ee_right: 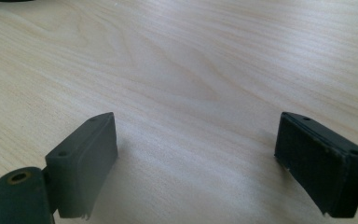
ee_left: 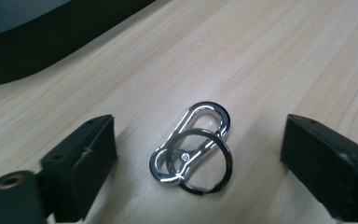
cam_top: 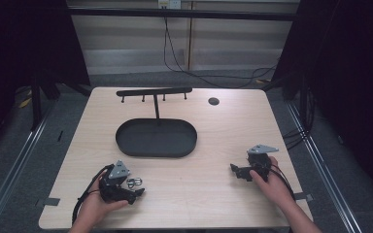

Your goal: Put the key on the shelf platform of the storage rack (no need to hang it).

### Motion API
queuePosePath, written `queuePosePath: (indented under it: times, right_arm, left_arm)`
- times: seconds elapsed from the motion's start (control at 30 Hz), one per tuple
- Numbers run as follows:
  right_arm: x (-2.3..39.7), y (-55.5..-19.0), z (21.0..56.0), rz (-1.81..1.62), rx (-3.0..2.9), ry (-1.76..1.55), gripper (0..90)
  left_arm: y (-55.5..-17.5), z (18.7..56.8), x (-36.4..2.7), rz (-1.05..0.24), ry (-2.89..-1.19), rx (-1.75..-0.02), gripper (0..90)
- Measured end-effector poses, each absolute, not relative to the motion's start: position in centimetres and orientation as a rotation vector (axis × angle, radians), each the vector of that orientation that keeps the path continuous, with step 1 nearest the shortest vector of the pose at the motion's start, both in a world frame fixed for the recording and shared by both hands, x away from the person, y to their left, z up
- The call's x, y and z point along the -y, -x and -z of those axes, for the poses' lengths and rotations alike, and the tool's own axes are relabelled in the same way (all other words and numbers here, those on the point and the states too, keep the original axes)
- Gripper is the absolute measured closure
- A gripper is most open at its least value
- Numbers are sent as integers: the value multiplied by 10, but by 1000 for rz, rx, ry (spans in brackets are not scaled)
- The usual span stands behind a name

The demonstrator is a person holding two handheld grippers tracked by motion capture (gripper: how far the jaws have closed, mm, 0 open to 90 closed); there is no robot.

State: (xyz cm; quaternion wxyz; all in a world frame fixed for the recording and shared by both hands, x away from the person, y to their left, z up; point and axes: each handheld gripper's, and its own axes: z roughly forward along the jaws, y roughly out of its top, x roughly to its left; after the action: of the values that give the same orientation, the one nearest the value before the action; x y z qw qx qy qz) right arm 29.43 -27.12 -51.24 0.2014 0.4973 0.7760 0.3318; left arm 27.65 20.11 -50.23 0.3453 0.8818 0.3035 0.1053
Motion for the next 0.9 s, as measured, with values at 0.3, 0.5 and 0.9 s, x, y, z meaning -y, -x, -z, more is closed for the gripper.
queuePosePath:
  times: [0.3, 0.5, 0.9]
  right_arm:
    - [271, -294, 512, -926, -2167, -1389, 124]
    - [271, -294, 512, -926, -2167, -1389, 124]
    - [271, -294, 512, -927, -2167, -1387, 124]
  left_arm:
    - [-278, 488, -194, -231, -2439, -835, 201]
    - [-281, 479, -189, -217, -2518, -854, 220]
    - [-291, 467, -184, -142, -2582, -885, 327]
